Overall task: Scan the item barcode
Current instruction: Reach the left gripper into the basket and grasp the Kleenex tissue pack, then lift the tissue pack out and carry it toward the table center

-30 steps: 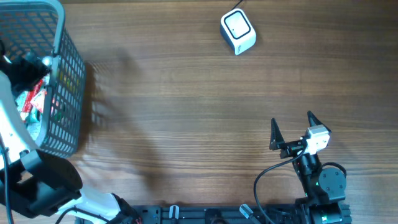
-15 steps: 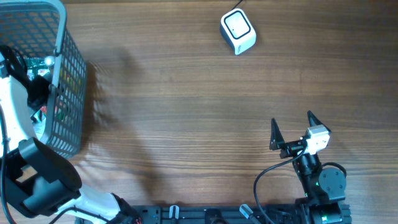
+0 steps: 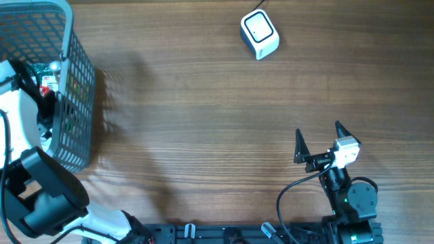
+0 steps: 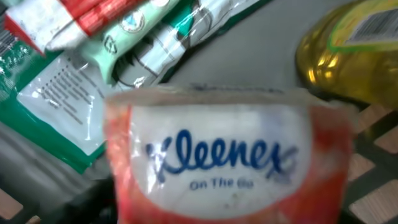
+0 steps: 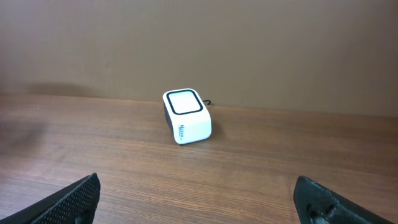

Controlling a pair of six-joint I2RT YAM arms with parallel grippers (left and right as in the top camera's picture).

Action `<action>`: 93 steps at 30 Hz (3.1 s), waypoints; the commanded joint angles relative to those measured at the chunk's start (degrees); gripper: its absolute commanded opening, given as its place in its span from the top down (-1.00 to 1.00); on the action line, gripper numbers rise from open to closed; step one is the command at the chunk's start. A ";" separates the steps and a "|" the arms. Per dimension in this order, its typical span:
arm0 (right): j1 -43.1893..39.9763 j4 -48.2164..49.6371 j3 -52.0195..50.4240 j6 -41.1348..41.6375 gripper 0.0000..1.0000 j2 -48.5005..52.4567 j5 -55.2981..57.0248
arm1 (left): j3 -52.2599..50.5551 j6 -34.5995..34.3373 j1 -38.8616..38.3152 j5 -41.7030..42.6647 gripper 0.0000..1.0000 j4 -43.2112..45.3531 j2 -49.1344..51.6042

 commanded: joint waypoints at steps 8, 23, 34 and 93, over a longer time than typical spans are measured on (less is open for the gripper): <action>-0.28 0.13 -0.04 -0.63 -1.00 -0.35 0.55 | -1.38 0.07 -0.37 0.72 0.31 0.92 0.09; -0.28 0.13 -0.04 -0.66 -0.99 -0.35 0.55 | 21.49 0.07 -0.26 0.70 0.38 0.74 -11.85; -0.28 0.13 -0.04 -0.66 -0.99 -0.35 0.55 | 30.47 -1.29 -11.47 6.64 0.46 1.84 -23.45; -0.31 0.13 -0.04 -0.66 -0.99 -0.35 0.55 | -4.46 -16.11 -61.72 -11.54 0.34 3.76 0.87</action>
